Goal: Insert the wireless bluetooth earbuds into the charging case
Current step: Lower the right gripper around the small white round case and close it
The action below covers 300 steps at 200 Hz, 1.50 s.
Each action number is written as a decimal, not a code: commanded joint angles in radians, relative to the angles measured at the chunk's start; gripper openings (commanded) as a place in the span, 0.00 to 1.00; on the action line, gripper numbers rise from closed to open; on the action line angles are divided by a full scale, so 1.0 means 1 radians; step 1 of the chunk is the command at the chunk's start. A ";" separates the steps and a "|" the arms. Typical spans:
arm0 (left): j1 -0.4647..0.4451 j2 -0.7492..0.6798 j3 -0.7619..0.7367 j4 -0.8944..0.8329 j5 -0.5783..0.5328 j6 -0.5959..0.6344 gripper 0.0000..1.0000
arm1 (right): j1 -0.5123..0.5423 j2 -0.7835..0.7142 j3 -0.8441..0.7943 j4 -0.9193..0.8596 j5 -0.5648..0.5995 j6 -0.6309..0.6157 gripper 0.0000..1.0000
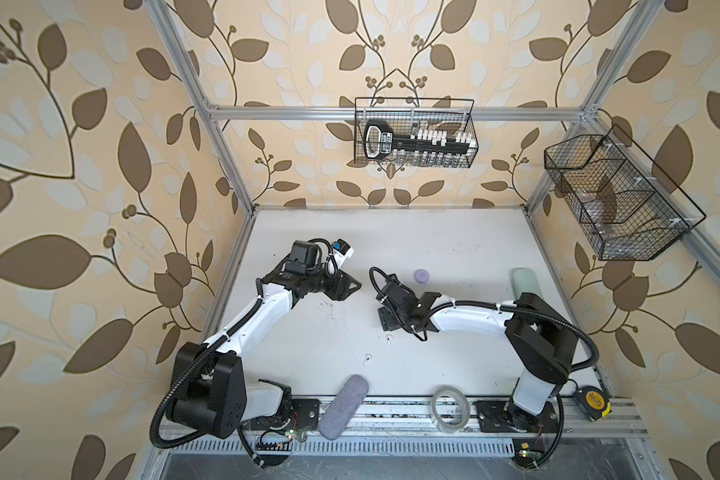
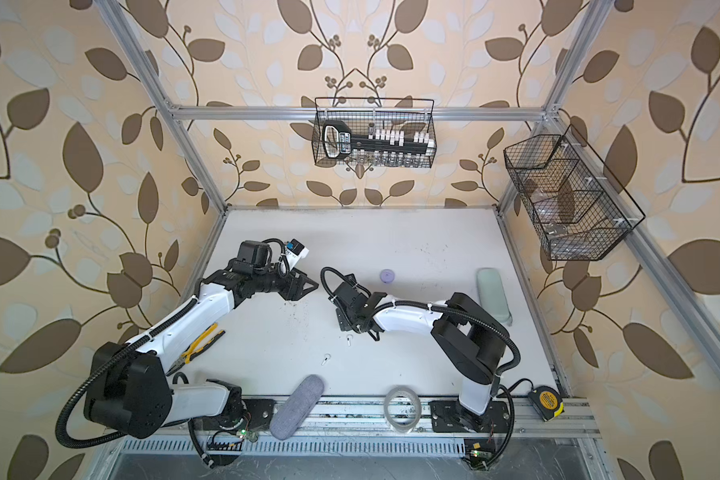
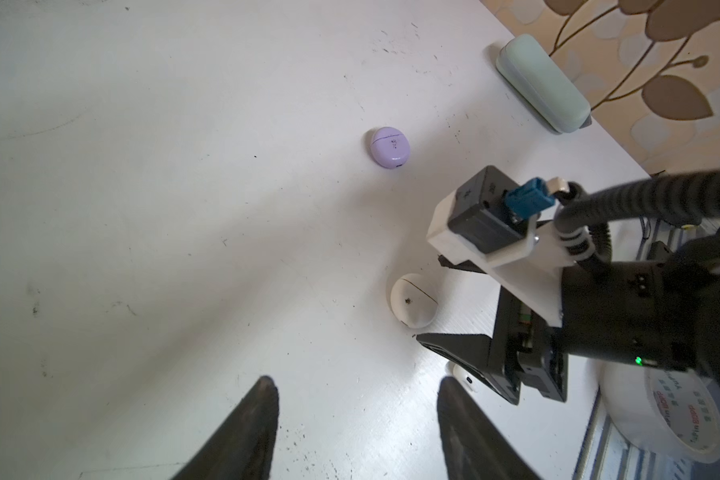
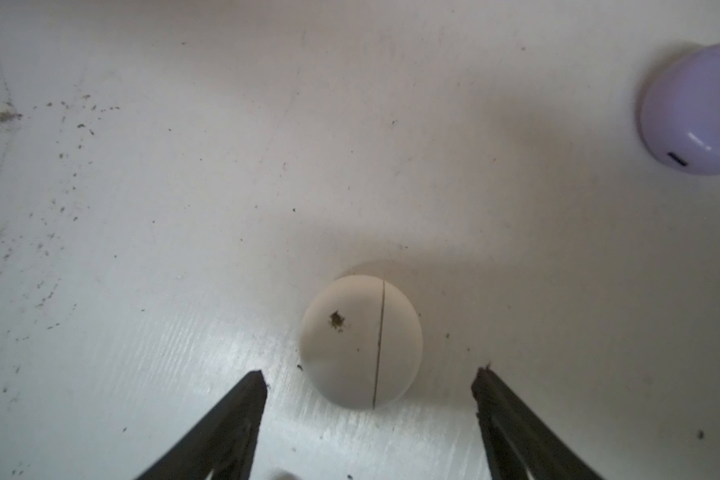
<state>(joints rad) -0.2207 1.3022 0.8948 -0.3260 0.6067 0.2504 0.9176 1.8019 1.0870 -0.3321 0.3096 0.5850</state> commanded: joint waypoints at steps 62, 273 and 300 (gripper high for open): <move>0.034 -0.028 -0.027 0.043 0.067 -0.022 0.64 | -0.007 0.062 0.049 -0.022 -0.001 0.060 0.67; 0.043 -0.027 -0.029 0.054 0.062 -0.034 0.66 | 0.002 0.131 0.132 -0.103 0.039 0.156 0.59; 0.046 -0.026 -0.030 0.056 0.063 -0.036 0.66 | 0.003 0.129 0.132 -0.110 0.043 0.160 0.59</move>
<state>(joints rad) -0.1879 1.3022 0.8707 -0.2920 0.6476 0.2241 0.9161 1.9141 1.1866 -0.4107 0.3260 0.7223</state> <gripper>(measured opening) 0.659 0.593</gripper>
